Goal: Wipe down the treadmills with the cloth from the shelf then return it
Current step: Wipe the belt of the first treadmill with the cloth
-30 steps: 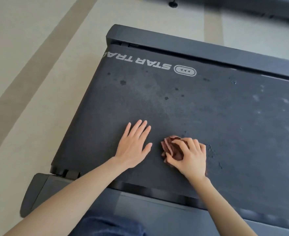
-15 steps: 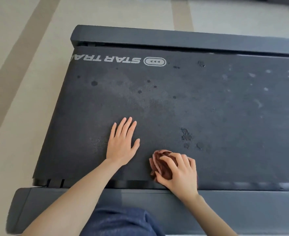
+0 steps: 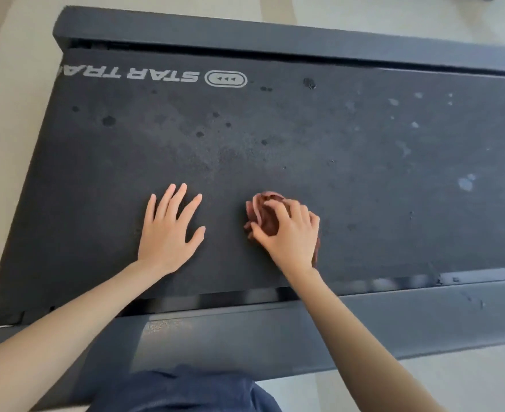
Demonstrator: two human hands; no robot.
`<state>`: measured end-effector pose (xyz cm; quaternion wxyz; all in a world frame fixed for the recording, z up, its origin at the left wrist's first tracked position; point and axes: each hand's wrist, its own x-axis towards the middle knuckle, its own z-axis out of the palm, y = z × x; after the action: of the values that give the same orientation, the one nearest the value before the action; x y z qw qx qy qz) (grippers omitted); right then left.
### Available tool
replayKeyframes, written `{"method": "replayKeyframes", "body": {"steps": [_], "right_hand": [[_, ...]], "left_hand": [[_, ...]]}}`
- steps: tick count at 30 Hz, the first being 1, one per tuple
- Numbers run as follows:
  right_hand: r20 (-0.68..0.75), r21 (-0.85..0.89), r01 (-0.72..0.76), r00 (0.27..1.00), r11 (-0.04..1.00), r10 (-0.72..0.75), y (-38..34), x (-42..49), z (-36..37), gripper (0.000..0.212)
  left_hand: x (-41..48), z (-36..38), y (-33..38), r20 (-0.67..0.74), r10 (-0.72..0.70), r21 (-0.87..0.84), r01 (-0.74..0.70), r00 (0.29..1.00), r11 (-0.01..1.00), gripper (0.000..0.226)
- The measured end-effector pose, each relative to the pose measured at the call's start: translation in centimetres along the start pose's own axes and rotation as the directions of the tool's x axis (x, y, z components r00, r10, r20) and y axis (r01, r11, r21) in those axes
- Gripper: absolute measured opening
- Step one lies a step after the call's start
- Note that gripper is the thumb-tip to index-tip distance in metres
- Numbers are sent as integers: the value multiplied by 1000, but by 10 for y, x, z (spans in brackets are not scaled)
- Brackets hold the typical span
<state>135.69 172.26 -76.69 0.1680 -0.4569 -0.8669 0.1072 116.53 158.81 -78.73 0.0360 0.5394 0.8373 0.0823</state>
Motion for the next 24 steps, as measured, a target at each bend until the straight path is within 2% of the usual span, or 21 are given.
{"method": "replayKeyframes", "body": {"steps": [3, 5, 6, 8, 10, 12, 14, 17, 20, 22, 24], "right_hand": [[-5, 36, 221, 975, 974, -221, 15, -57, -11, 43], [-5, -1, 249, 969, 969, -249, 41, -47, -20, 42], [-11, -36, 199, 980, 979, -200, 55, -35, -25, 42], [-48, -98, 5, 999, 995, -9, 82, -4, -32, 43], [-98, -106, -215, 974, 971, 205, 98, 23, -33, 47], [-153, -108, -324, 939, 940, 306, 95, 33, -27, 49], [-156, -96, -308, 944, 947, 291, 84, 23, -22, 52], [-127, -93, -123, 986, 988, 111, 73, -10, -17, 53], [-87, -116, 19, 996, 993, -29, 80, -43, -24, 50], [-83, -143, -14, 997, 990, 3, 105, -46, -40, 50], [-114, -153, -197, 977, 969, 180, 143, -37, -56, 52]], "left_hand": [[-2, 3, -1, -7, 71, 20, -70, 997, 997, 66], [-3, 6, 3, -21, 81, 21, -81, 996, 996, 67], [-4, 7, 9, -27, 76, 19, -75, 997, 997, 68], [-3, 10, 26, -37, 67, 11, -67, 997, 998, 70], [0, 14, 48, -30, 69, -6, -69, 997, 998, 70], [2, 18, 63, -17, 57, 4, -57, 998, 998, 68], [2, 22, 66, -22, 45, 26, -44, 999, 999, 65], [-2, 24, 65, -27, 70, 53, -68, 997, 996, 63], [-5, 25, 63, -37, 92, 43, -90, 995, 995, 63], [-6, 25, 61, -42, 88, 46, -86, 995, 995, 59], [-8, 25, 60, -50, 86, 42, -84, 995, 996, 55]]}}
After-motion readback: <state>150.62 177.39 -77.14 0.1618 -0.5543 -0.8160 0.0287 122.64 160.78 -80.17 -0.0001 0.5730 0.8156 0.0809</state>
